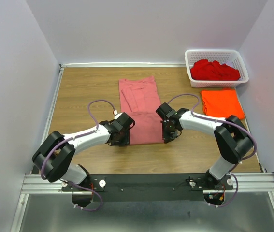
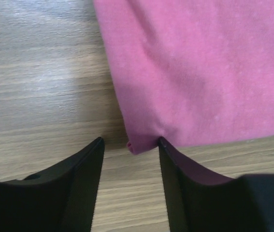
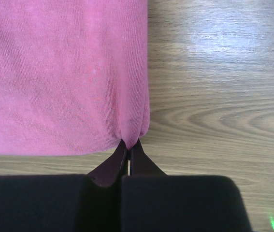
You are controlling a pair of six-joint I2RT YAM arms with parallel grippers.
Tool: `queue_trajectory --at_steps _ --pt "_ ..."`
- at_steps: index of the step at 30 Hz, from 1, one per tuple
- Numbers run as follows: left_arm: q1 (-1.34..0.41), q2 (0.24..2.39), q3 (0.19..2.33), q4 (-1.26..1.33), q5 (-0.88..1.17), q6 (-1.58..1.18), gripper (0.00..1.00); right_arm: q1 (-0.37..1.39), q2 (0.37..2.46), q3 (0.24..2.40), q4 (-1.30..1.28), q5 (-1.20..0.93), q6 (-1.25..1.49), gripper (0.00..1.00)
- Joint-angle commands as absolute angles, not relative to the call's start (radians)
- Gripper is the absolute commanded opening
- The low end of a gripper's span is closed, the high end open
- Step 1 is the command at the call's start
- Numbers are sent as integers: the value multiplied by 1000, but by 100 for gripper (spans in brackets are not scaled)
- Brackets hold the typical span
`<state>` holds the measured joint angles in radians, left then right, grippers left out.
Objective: Fold and stack the t-shirts
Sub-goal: Fold the tshirt
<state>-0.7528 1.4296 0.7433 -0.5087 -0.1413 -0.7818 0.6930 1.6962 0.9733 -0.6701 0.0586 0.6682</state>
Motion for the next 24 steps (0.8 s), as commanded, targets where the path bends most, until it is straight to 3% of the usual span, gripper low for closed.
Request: queue_trajectory --at_steps 1,9,11,14,19,24 --pt "-767 1469 744 -497 -153 -819 54 709 1790 879 -657 101 644 1" --pt "-785 1496 719 -499 -124 -825 38 710 1781 879 -657 100 637 0" --pt "-790 1488 712 -500 -124 -825 27 710 1781 879 -657 103 634 0" --pt "-802 1467 700 -532 -111 -828 0 712 1754 867 -664 75 621 1" --pt "-897 1367 718 -681 -89 -860 0 726 1681 824 -764 11 621 1" --pt "-1046 1202 796 -945 -8 -1004 0 735 1481 882 -1086 -52 591 0"
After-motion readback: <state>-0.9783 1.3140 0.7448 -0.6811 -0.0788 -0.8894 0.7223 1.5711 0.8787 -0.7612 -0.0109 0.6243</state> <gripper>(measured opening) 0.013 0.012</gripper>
